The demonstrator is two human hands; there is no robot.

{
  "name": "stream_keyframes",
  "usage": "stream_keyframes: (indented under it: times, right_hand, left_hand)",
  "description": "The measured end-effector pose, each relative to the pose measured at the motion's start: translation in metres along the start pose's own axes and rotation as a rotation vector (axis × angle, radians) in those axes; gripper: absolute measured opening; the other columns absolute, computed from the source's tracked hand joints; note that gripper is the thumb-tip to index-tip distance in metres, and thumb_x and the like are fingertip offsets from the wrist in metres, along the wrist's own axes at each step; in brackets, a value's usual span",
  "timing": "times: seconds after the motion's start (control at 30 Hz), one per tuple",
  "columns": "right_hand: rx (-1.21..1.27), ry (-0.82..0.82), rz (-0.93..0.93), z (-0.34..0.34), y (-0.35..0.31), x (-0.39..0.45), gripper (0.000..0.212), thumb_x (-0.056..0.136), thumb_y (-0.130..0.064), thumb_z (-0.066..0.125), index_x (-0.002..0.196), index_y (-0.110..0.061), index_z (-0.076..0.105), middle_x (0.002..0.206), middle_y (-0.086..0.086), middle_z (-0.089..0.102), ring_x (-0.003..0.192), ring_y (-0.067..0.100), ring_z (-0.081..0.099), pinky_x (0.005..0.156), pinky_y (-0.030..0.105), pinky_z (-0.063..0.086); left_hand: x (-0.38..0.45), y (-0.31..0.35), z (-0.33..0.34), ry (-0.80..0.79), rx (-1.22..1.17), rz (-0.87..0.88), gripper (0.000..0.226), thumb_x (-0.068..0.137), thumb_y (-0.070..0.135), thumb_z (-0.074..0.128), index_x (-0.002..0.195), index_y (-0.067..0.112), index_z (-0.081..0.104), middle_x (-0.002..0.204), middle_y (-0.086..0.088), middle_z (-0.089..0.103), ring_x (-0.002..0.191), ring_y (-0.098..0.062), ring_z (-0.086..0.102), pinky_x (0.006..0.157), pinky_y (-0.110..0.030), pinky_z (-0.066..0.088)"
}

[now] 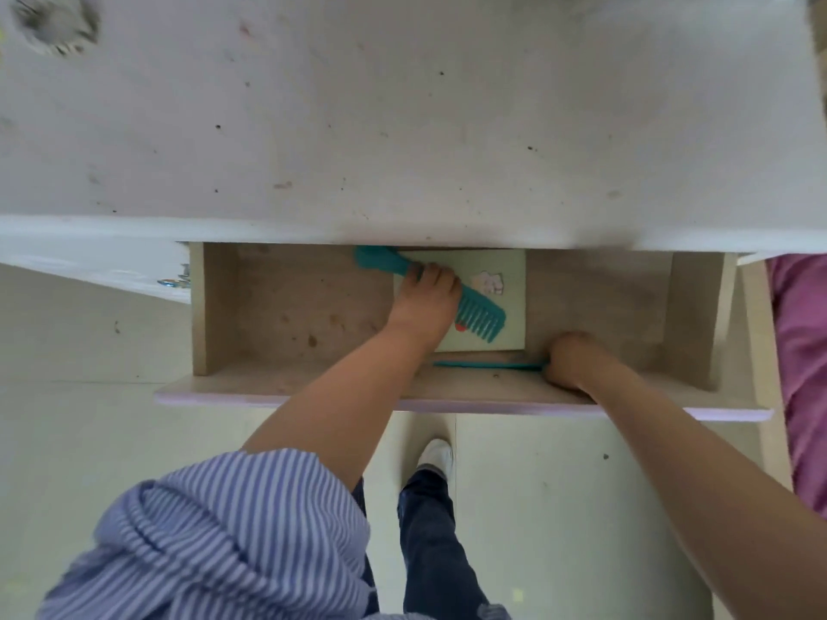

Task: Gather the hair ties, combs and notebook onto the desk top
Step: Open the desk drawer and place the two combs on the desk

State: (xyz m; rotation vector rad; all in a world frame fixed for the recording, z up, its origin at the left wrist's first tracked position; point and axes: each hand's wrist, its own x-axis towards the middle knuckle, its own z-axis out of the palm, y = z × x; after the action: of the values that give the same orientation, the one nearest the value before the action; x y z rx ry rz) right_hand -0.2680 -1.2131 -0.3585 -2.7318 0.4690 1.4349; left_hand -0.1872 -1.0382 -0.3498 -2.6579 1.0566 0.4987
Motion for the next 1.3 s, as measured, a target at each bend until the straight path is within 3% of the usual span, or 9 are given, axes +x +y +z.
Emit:
stream_keyframes:
  times: [0.17,0.27,0.37,0.53,0.67,0.77,1.03,1.13,1.3]
  right_hand:
    - [-0.122,0.041,-0.16,-0.011,0.007,-0.016,0.03,0.092,-0.011,0.041,0.116,-0.003,0.056,0.125,0.017,0.057,0.112,0.031,0.055,0.094,0.037,0.045]
    - [-0.007,0.031,-0.275,-0.029,0.016,-0.043,0.027,0.091,-0.012,0.045,0.113,-0.005,0.06,0.108,0.01,0.067,0.089,0.025,0.062,0.071,0.025,0.048]
    - [0.208,0.159,-0.37,-0.07,0.019,-0.075,0.027,0.092,-0.018,0.051,0.116,-0.013,0.063,0.107,0.004,0.072,0.055,0.005,0.053,0.057,0.016,0.047]
    - [0.321,0.348,-0.534,-0.145,-0.008,-0.11,0.034,0.086,-0.007,0.052,0.117,-0.015,0.063,0.111,0.006,0.062,0.085,0.012,0.046,0.065,0.015,0.031]
    - [0.463,0.326,-0.6,-0.195,-0.056,-0.1,0.032,0.084,0.003,0.051,0.11,-0.009,0.065,0.074,-0.012,0.049,0.061,0.01,0.057,0.048,0.014,0.044]
    - [0.809,0.389,-0.659,-0.225,-0.09,-0.077,0.033,0.081,0.007,0.059,0.113,-0.003,0.06,0.066,-0.007,0.057,0.038,-0.006,0.057,0.036,0.003,0.041]
    - [1.198,0.473,-0.453,-0.268,-0.21,0.01,0.028,0.089,0.006,0.045,0.114,0.001,0.056,0.088,0.011,0.053,0.046,0.005,0.057,0.037,0.006,0.047]
    - [1.06,0.54,-0.388,-0.287,-0.244,0.029,0.033,0.087,0.004,0.036,0.101,0.002,0.065,0.089,0.011,0.053,0.054,0.014,0.05,0.041,0.017,0.049]
    - [0.46,0.666,-0.401,-0.309,-0.271,0.05,0.03,0.087,-0.005,0.04,0.104,-0.003,0.065,0.115,0.021,0.059,0.105,0.034,0.053,0.09,0.035,0.042]
  left_hand:
    - [-0.003,0.004,-0.005,-0.107,-0.211,0.122,0.023,0.092,0.012,0.048,0.112,0.002,0.054,0.117,-0.017,0.055,0.109,-0.031,0.053,0.085,-0.04,0.048]
    - [-0.031,0.007,-0.019,0.049,-0.396,0.075,0.019,0.095,0.015,0.046,0.112,0.007,0.052,0.112,-0.015,0.056,0.094,-0.032,0.059,0.069,-0.04,0.05]
    - [-0.056,0.002,-0.04,0.284,-0.777,-0.107,0.017,0.094,0.015,0.051,0.107,0.005,0.053,0.088,-0.002,0.055,0.076,-0.024,0.056,0.059,-0.03,0.039]
    - [-0.069,-0.042,-0.087,0.446,-1.161,-0.373,0.029,0.087,-0.003,0.049,0.115,0.004,0.051,0.073,0.01,0.05,0.059,-0.008,0.048,0.047,-0.013,0.033]
    - [-0.06,-0.104,-0.104,0.428,-1.433,-0.557,0.037,0.087,-0.009,0.044,0.118,0.01,0.05,0.075,0.007,0.055,0.058,-0.007,0.055,0.039,-0.001,0.045]
    - [-0.06,-0.152,-0.099,0.478,-1.482,-0.629,0.036,0.09,-0.011,0.044,0.121,0.005,0.05,0.088,-0.005,0.059,0.06,-0.007,0.058,0.042,-0.003,0.05]
    - [-0.04,-0.241,-0.078,0.515,-1.109,-0.835,0.028,0.088,0.003,0.051,0.116,0.005,0.056,0.11,-0.016,0.067,0.097,-0.03,0.06,0.072,-0.024,0.038]
    - [-0.025,-0.266,-0.079,0.464,-1.086,-0.851,0.024,0.09,0.005,0.049,0.113,0.003,0.055,0.11,-0.018,0.065,0.092,-0.027,0.057,0.069,-0.026,0.036]
    - [-0.007,-0.293,-0.074,0.444,-1.032,-0.765,0.02,0.09,0.007,0.051,0.109,-0.001,0.053,0.108,-0.021,0.061,0.097,-0.033,0.057,0.073,-0.032,0.042]
